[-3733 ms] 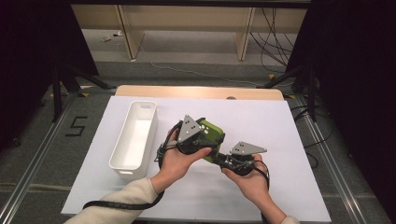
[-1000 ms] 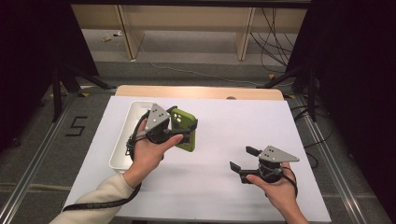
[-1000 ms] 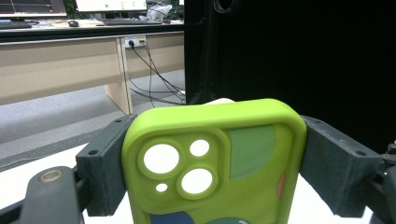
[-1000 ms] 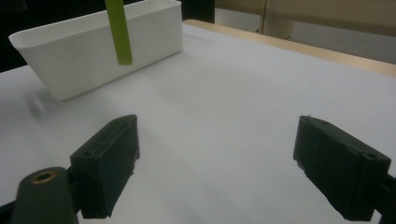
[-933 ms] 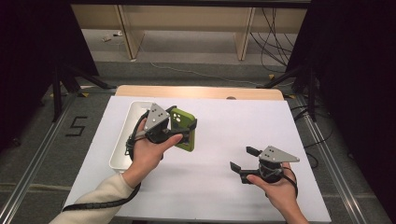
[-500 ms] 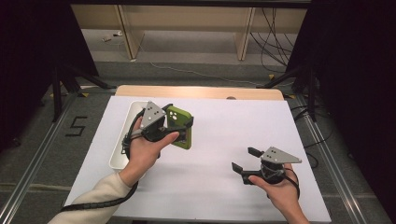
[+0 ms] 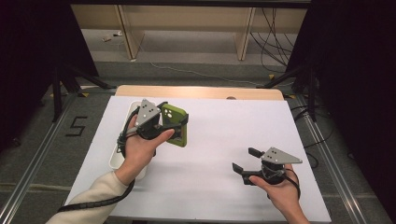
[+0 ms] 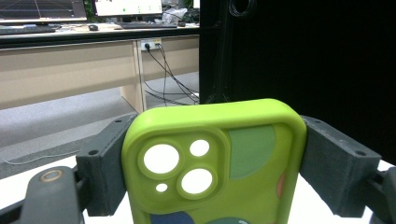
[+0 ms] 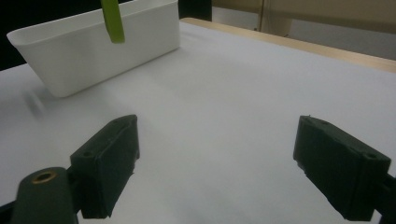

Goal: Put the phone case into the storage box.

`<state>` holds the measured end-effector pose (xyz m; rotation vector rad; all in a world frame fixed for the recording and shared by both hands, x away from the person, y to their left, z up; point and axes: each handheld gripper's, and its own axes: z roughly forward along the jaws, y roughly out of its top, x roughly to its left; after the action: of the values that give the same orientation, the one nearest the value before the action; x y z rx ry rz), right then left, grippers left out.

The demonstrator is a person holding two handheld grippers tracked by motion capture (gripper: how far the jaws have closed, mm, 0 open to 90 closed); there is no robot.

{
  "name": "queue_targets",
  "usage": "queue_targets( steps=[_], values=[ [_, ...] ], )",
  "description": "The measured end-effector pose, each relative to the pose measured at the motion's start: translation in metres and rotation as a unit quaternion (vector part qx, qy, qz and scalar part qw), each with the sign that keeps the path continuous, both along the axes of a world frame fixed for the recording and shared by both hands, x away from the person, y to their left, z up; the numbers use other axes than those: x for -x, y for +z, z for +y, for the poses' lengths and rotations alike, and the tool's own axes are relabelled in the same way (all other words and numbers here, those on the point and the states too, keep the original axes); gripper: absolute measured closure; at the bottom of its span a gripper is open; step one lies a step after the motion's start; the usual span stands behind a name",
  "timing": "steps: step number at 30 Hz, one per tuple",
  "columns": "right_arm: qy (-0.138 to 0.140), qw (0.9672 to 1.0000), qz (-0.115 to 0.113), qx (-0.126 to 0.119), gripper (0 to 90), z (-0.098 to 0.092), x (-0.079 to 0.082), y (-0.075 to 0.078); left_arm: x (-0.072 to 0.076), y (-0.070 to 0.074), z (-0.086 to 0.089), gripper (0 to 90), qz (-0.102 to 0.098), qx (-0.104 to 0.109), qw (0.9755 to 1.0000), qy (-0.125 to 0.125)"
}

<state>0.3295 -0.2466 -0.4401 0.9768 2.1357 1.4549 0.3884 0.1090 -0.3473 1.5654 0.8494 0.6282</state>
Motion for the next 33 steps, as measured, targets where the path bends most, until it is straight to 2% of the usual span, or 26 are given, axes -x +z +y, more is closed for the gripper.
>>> queue_targets(
  steps=[33],
  values=[
    [-0.002,1.0,0.003,-0.003,15.6,-0.001,0.0,-0.001,-0.008,0.008,0.017,17.6,0.002,0.003,0.9999,0.016]
  ],
)
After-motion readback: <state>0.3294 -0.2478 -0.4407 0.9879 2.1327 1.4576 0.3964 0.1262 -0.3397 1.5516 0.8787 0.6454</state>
